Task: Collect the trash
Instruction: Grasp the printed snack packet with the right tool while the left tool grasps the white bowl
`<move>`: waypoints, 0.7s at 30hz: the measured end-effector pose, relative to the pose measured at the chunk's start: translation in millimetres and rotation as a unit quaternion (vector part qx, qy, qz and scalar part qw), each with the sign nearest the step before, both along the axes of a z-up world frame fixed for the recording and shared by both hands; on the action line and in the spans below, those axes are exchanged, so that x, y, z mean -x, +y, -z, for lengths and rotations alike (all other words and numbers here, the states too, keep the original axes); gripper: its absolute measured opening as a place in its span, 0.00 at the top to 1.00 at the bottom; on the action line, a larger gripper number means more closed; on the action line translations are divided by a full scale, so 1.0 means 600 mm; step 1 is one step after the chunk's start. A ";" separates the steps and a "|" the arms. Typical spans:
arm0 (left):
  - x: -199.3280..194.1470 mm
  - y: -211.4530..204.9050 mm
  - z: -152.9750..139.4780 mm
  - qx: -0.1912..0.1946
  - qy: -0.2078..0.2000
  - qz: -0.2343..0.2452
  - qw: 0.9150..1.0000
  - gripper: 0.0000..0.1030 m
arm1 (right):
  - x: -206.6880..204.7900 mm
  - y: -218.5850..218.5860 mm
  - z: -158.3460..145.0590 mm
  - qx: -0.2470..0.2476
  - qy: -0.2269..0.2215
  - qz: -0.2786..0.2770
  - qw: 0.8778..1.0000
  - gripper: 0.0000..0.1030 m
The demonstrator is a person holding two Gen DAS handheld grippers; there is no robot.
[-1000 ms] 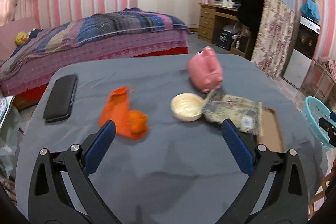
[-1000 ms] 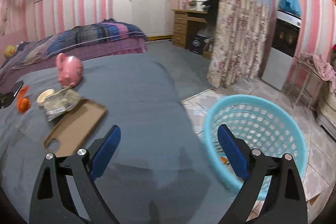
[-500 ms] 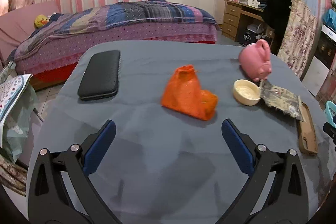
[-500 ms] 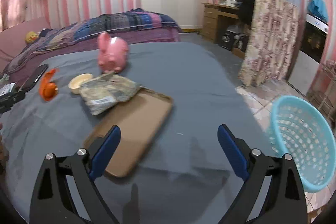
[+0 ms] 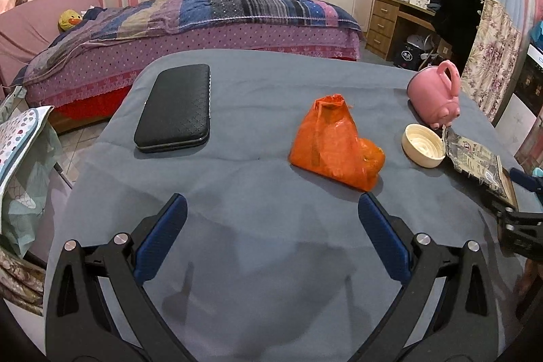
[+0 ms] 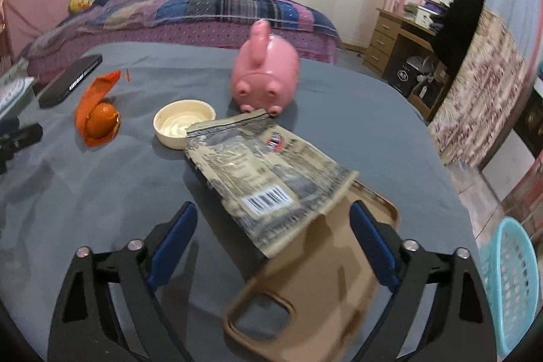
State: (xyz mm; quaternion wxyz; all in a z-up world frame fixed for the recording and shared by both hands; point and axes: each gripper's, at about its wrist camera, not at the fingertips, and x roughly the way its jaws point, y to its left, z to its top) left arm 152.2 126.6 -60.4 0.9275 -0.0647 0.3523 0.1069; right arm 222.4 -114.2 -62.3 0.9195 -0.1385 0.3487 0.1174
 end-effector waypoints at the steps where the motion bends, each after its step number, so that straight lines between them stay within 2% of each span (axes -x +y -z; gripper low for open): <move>1: -0.002 0.000 -0.002 0.000 -0.001 0.001 1.000 0.05 | -0.002 0.006 0.002 0.006 0.003 -0.007 1.000 0.42; 3: -0.006 -0.004 -0.007 0.001 -0.005 0.007 1.000 0.05 | 0.000 0.009 -0.003 0.008 -0.001 -0.018 1.000 0.48; 4: -0.009 -0.010 -0.011 0.001 -0.009 0.011 1.000 0.05 | 0.001 0.010 -0.005 0.007 -0.003 -0.023 1.000 0.60; 5: -0.010 -0.014 -0.014 0.000 -0.011 0.014 1.000 0.05 | 0.002 0.011 -0.006 0.005 -0.004 -0.028 1.000 0.66; 10: -0.024 -0.049 -0.029 0.004 -0.023 0.039 0.999 0.05 | 0.005 -0.004 -0.029 -0.016 -0.015 -0.044 0.999 0.85; 16: -0.058 -0.114 -0.044 0.006 -0.036 0.079 0.996 0.05 | 0.017 -0.047 -0.070 -0.036 -0.036 -0.034 0.998 0.93; 21: -0.105 -0.176 -0.031 0.015 -0.019 0.113 0.993 0.05 | 0.040 -0.100 -0.096 -0.054 -0.045 -0.008 0.997 0.95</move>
